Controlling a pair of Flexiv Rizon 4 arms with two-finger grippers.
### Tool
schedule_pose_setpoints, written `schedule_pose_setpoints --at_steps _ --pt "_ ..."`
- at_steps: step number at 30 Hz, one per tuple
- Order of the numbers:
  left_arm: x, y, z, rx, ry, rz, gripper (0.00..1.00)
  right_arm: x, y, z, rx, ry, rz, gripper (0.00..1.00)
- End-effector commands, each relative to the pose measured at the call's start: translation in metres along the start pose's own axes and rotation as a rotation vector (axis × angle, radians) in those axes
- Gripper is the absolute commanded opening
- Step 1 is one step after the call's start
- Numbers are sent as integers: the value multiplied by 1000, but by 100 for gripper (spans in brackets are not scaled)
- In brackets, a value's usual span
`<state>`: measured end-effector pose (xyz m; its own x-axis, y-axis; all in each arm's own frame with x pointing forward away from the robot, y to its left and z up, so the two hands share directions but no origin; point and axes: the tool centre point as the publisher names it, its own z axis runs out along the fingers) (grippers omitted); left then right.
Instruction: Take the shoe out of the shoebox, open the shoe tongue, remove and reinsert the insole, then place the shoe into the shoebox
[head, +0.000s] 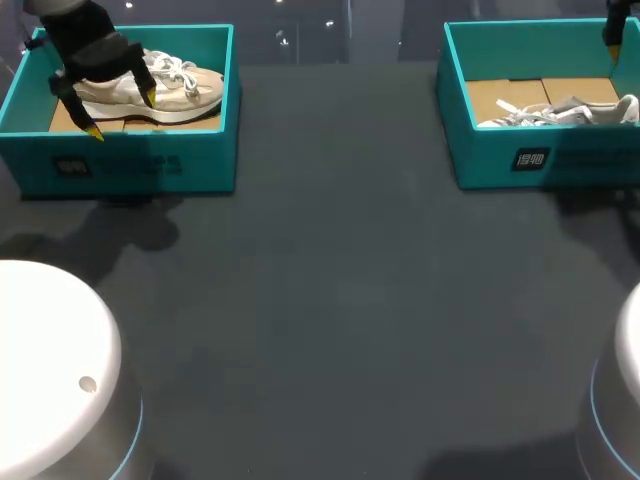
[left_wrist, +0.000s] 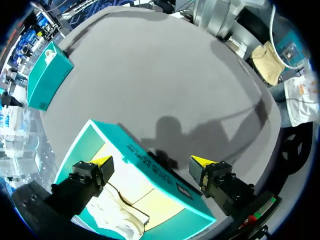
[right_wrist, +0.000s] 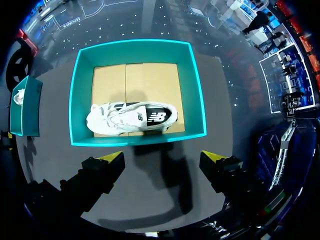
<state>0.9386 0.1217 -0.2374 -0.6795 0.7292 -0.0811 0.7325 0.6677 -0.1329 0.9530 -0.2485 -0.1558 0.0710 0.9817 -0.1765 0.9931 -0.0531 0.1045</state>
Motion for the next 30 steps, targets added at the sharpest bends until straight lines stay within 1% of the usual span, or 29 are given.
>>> schedule_pose_setpoints --at_steps 1,4,6,21,23,24,26,28,30 --pt "-18 52 -11 17 52 42 100 0 0 0 0 0 0 100" --pt "-25 80 -20 -3 59 89 100 0 0 0 0 0 0 100" --pt "-27 102 -26 -13 68 176 100 0 0 0 0 0 0 100" --pt "-27 102 -26 -13 68 176 100 0 0 0 0 0 0 100" --pt "-23 103 -21 -52 60 217 100 0 0 0 0 0 0 100" --pt "-23 106 -20 -57 65 217 100 0 0 0 0 0 0 100" --pt "-21 114 -14 -98 70 236 100 0 0 0 0 0 0 100" --pt "-22 126 -11 -94 96 254 100 0 0 0 0 0 0 100" --pt "-23 140 -10 -112 104 248 100 0 0 0 0 0 0 100"
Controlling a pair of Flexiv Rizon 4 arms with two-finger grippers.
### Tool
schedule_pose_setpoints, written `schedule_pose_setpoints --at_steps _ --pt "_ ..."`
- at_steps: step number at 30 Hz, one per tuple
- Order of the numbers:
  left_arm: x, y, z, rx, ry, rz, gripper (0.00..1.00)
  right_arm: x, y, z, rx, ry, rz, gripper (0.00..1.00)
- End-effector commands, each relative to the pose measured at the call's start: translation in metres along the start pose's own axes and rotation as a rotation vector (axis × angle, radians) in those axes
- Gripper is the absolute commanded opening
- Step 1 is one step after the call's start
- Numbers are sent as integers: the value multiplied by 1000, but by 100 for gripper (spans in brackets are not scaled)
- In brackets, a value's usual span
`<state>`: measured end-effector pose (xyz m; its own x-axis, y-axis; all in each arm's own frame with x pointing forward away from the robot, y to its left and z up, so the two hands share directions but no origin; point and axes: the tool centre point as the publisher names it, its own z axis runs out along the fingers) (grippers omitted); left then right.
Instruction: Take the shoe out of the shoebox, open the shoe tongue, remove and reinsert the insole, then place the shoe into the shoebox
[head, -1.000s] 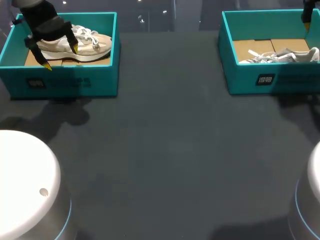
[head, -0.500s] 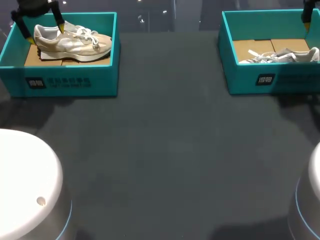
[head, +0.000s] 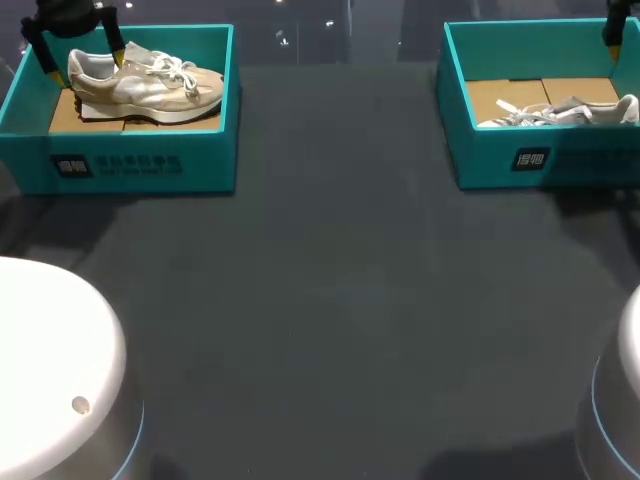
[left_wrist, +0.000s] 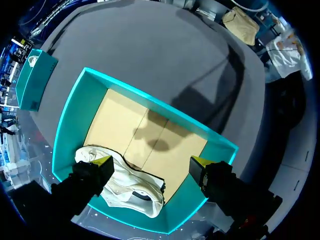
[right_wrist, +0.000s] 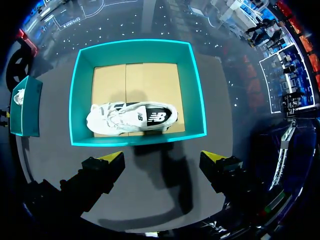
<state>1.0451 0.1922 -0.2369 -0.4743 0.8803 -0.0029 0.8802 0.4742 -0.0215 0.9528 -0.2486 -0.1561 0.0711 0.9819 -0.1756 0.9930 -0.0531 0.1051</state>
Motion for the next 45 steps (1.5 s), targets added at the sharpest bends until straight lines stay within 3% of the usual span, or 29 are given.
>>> schedule_pose_setpoints --at_steps 1,9,13,25,26,36,45 --pt "2 23 8 -25 4 3 100 0 0 0 0 -1 0 100" --pt "5 83 6 -26 24 57 100 0 0 0 0 -1 0 100" --pt "10 111 -4 13 27 251 100 0 0 0 0 -1 0 100" --pt "10 111 -4 13 27 251 100 0 0 0 0 -1 0 100" --pt "9 115 -1 41 26 288 100 0 0 0 0 -1 0 100" --pt "-3 150 25 -19 50 348 100 0 0 0 0 -1 0 100" --pt "-1 167 44 -30 66 387 100 0 0 0 0 -1 0 100"
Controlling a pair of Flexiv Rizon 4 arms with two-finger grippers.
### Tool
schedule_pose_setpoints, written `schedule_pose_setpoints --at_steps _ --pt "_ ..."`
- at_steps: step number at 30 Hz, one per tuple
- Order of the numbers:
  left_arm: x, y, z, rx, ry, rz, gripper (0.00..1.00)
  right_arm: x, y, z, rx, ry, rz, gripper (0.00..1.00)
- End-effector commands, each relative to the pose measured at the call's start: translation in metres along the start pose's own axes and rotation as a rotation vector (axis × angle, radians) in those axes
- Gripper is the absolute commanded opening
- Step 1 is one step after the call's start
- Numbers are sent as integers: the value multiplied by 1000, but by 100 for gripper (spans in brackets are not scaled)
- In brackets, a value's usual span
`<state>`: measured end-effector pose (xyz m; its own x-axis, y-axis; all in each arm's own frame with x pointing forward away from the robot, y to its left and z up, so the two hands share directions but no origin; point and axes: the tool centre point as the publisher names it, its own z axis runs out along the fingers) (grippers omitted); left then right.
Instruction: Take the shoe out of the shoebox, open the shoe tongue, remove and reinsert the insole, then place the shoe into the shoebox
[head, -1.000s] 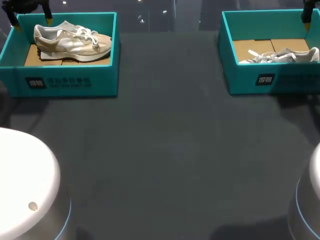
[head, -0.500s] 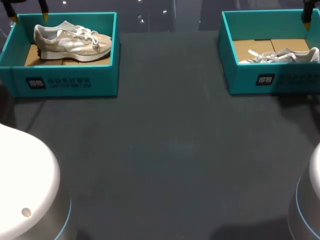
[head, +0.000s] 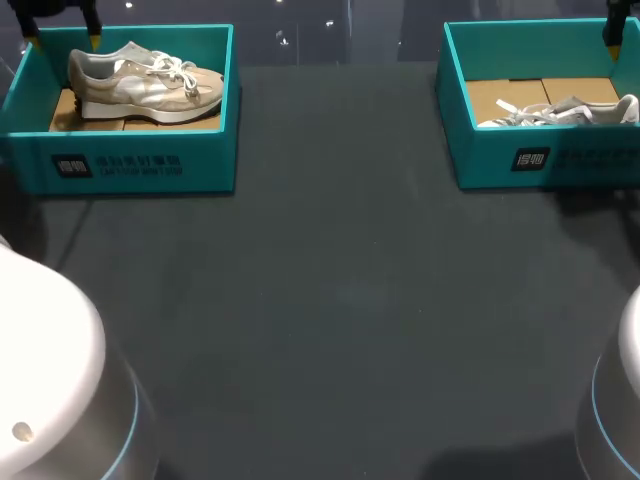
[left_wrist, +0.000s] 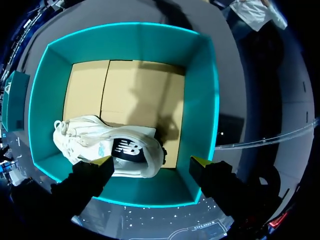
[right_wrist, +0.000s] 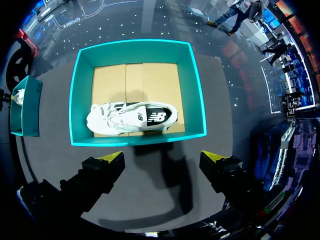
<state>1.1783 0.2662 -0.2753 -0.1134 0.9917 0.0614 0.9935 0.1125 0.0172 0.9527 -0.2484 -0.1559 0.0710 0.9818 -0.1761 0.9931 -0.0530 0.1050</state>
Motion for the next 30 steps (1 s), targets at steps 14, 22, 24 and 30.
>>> schedule_pose_setpoints --at_steps 14,22,24,30 --pt "6 12 36 20 8 67 100 0 0 0 0 0 0 100" --pt "0 12 51 24 22 90 95 0 0 0 0 0 0 100" --pt "-1 13 54 29 27 95 96 0 0 0 0 0 0 100" --pt "-1 16 66 43 42 98 93 0 0 0 0 0 0 100"
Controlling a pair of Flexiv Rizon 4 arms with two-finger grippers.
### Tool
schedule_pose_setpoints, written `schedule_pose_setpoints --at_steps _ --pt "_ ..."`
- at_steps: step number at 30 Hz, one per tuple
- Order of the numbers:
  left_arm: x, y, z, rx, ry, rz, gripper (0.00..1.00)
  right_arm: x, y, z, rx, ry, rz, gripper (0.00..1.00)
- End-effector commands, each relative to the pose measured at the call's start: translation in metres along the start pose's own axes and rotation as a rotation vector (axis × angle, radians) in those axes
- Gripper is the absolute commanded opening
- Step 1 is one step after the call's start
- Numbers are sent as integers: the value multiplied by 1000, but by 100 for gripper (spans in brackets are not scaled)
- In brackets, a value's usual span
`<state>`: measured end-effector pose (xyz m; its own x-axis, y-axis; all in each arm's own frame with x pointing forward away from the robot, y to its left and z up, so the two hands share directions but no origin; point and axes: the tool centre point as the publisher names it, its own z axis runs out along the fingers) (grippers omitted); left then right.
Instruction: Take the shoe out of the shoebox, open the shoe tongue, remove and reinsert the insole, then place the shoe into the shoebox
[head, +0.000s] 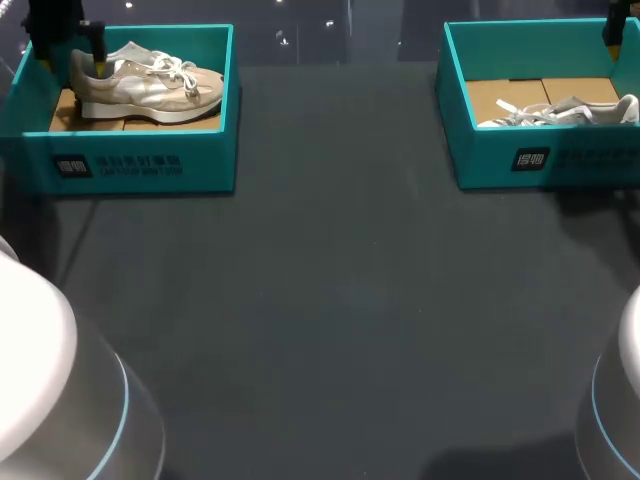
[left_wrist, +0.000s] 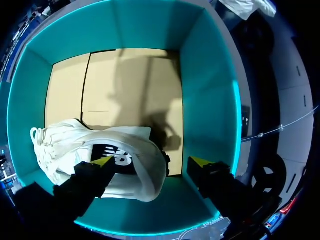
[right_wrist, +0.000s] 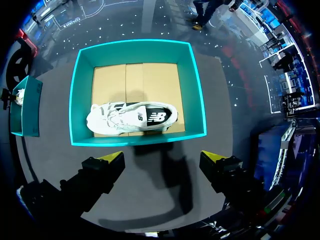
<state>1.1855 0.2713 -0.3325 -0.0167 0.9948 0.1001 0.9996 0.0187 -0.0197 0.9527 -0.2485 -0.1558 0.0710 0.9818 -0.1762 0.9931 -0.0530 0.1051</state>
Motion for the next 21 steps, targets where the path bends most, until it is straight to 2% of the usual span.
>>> schedule_pose_setpoints --at_steps 1,9,14,19,21 --pt "-1 9 10 15 3 1 93 0 0 0 0 0 0 100" --pt "0 12 23 34 9 -2 91 0 0 0 0 0 0 100" --pt "-1 15 28 27 9 -10 84 0 0 0 0 0 0 100" --pt "-2 17 34 25 8 -11 81 0 0 0 0 0 0 100" --pt "-2 17 35 23 10 -12 76 0 0 0 0 0 0 100"
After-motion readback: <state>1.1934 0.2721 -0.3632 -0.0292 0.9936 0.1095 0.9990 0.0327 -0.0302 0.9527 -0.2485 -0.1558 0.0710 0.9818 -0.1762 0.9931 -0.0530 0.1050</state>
